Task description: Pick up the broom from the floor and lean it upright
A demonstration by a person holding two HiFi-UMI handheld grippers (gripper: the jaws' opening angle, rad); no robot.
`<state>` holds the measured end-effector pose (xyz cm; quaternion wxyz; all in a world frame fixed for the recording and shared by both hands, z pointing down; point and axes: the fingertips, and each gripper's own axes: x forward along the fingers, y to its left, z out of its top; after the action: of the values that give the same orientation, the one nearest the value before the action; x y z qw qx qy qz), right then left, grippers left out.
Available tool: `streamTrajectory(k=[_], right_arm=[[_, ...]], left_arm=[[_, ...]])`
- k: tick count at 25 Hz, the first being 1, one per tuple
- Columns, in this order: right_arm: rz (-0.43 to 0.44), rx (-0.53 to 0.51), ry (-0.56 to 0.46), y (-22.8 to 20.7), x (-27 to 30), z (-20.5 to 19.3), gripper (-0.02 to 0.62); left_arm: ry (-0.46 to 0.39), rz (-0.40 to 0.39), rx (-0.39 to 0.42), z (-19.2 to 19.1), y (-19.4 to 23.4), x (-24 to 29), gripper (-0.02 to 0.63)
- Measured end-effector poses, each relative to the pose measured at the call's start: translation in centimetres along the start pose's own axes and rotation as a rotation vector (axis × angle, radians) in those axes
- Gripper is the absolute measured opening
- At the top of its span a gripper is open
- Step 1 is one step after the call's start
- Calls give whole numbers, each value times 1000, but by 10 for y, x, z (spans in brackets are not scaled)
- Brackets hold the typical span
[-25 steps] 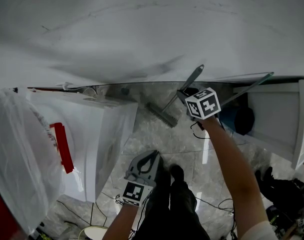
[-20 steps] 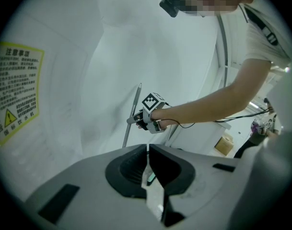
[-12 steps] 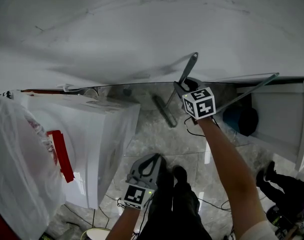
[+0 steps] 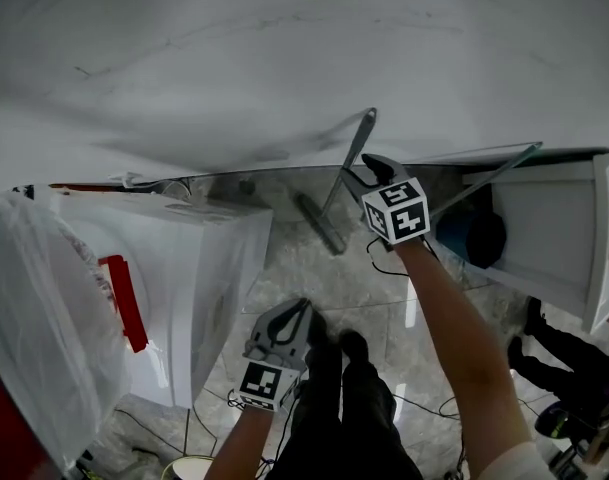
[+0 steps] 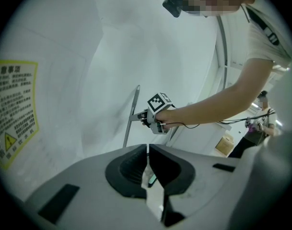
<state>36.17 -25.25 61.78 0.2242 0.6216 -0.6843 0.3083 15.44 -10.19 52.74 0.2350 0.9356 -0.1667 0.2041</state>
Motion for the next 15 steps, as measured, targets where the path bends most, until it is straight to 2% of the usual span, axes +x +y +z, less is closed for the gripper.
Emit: streamTrajectory(k=[5,9,15], right_arm=[[13,6,-24,15,-44,17,188],[15,28,-77,35,-105,38,132],[2,23,-171,61,-220,81,79]], left_arm=[[-22,-24,26,21,-16,-4,15],[-9,-56,48,46,-42,-13,15],[-50,-83,84,114,-89,-43,15]])
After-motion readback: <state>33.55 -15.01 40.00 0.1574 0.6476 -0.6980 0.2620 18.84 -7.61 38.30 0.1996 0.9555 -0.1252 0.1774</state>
